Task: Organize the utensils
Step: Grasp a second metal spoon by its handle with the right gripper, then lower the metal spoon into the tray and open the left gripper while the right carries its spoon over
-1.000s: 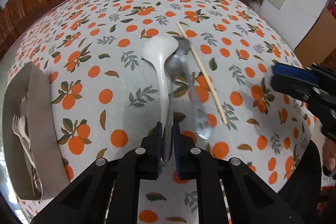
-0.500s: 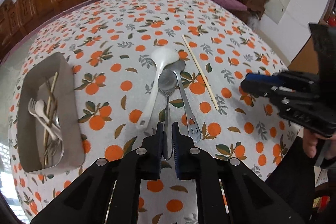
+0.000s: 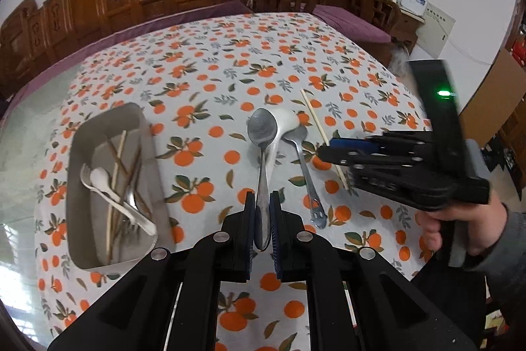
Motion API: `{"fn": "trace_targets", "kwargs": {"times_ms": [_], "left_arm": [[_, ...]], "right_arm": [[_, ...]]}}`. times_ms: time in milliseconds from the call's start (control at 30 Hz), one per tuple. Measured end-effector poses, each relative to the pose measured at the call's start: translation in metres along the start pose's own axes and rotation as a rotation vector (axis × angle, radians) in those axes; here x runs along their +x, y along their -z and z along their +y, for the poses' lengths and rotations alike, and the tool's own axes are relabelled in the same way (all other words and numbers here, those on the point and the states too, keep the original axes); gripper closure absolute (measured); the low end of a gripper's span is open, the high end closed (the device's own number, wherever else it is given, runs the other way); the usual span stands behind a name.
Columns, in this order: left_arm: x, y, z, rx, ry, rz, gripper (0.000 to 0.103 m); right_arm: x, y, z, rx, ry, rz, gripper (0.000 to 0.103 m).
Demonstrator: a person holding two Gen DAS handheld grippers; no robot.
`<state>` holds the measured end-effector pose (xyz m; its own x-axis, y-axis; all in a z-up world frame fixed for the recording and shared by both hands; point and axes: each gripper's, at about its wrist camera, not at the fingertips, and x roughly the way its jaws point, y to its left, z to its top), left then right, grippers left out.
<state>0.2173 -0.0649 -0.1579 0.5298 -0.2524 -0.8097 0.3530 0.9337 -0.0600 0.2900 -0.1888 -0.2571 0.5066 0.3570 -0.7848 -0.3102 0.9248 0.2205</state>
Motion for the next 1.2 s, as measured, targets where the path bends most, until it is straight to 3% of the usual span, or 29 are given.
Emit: {"fn": "trace_targets", "kwargs": {"times_ms": [467, 533, 567, 767, 1200], "left_arm": [[-0.026, 0.003, 0.013, -0.032, -0.010, -0.059, 0.095], [-0.028, 0.004, 0.013, -0.031, -0.009, -0.063, 0.095], [-0.029, 0.004, 0.013, -0.030, -0.009, -0.066, 0.095], [-0.037, 0.006, 0.015, -0.037, -0.007, -0.083, 0.095], [-0.046, 0.008, 0.038, -0.063, -0.056, -0.102, 0.095]], "right_arm": [[0.046, -0.018, 0.011, 0.040, 0.152, 0.074, 0.071], [0.046, -0.016, 0.012, 0.029, 0.165, 0.081, 0.078], [0.046, -0.015, 0.012, 0.025, 0.171, 0.085, 0.087], [0.038, -0.005, 0.010, 0.071, 0.136, 0.110, 0.096], [-0.001, 0.008, 0.030, 0.018, 0.122, 0.065, 0.096]]}}
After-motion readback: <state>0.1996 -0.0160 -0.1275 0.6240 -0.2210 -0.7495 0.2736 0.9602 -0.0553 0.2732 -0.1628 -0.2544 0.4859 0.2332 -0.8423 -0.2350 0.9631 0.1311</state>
